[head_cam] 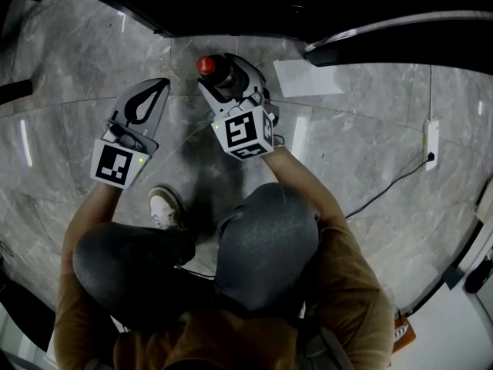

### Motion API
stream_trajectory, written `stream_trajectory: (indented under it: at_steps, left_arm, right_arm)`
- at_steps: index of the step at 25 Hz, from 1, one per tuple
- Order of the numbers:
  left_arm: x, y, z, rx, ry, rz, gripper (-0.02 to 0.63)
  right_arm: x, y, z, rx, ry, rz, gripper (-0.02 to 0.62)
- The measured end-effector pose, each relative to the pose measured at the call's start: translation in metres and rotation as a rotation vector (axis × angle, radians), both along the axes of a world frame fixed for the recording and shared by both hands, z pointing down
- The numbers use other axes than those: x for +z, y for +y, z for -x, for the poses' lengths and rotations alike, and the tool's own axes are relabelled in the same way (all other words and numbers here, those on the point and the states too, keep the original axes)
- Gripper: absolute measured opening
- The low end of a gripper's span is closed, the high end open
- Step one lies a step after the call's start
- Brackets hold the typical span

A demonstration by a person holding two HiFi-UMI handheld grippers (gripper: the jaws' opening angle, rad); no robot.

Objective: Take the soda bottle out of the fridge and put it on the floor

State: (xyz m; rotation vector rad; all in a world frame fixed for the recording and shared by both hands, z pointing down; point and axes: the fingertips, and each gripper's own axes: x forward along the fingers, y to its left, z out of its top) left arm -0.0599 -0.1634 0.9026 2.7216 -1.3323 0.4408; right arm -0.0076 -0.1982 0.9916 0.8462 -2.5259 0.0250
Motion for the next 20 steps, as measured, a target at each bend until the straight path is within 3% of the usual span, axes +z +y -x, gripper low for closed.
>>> stream_trajectory:
  at_steps: [20]
  left_arm:
    - [0.003,-0.002,-0.001,0.012,-0.005,-0.006,0.002]
  right_arm:
    - [0.033,-0.007,0.017,0.004,0.042,0.03,0.296]
